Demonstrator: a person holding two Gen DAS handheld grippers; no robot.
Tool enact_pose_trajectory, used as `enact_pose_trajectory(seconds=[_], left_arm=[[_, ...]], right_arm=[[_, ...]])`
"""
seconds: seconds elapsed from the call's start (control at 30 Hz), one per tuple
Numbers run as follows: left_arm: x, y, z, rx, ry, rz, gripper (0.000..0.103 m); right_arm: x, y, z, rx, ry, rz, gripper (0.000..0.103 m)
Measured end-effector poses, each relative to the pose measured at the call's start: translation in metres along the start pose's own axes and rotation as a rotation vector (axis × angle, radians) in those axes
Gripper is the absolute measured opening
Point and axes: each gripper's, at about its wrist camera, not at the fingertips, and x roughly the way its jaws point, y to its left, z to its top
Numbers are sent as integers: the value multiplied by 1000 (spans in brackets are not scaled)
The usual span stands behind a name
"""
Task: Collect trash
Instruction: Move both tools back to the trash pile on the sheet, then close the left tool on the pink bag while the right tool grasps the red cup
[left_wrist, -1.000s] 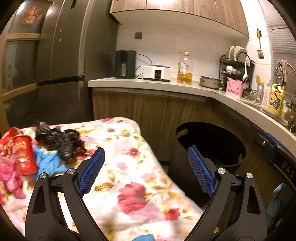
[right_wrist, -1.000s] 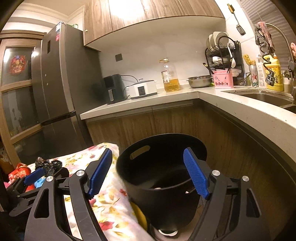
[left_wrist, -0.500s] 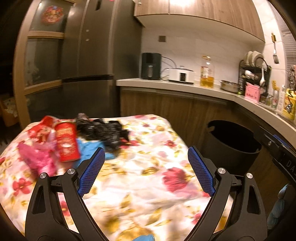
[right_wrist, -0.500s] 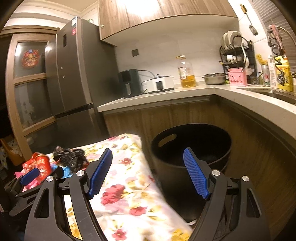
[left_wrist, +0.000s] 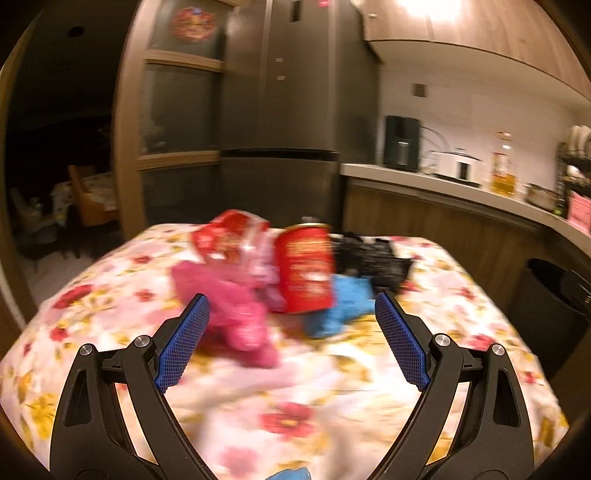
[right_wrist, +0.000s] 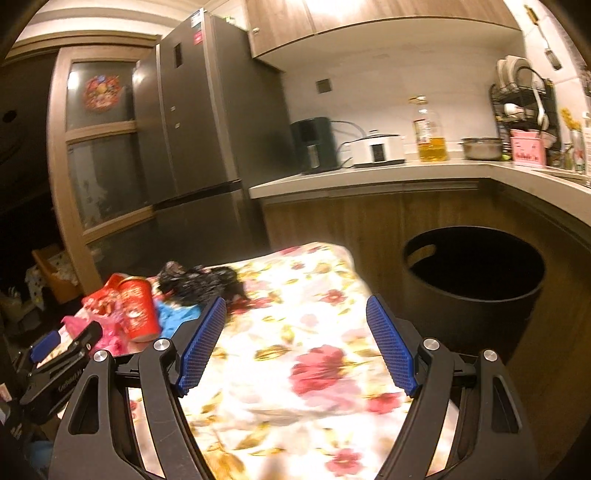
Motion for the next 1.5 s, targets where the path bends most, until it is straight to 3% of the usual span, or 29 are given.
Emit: enact_pose_trajectory(seconds=[0.2, 0.4, 0.57, 0.73, 0.93, 1.17, 1.5], left_arm=[[18, 40, 5, -36, 5, 93, 89], [37, 61, 7, -86, 50, 93, 85], [52, 66, 6, -109, 105, 54, 68], [63, 76, 0, -150, 162, -21, 34], [62, 76, -3, -141, 166, -76, 12], [46, 85, -4, -156, 147, -108, 11], [37, 98, -3, -160, 134, -97, 10]], right_arm=[[15, 30, -5, -19, 17, 60, 77], [28, 54, -8, -43, 25, 103, 76], [41, 76, -9, -56, 33, 144, 76], [58, 98, -12, -83, 54, 186, 76], [77, 123, -15, -111, 84, 224, 76], [98, 152, -19, -135, 109, 266, 76], [130, 184, -21, -159, 137, 284, 72]])
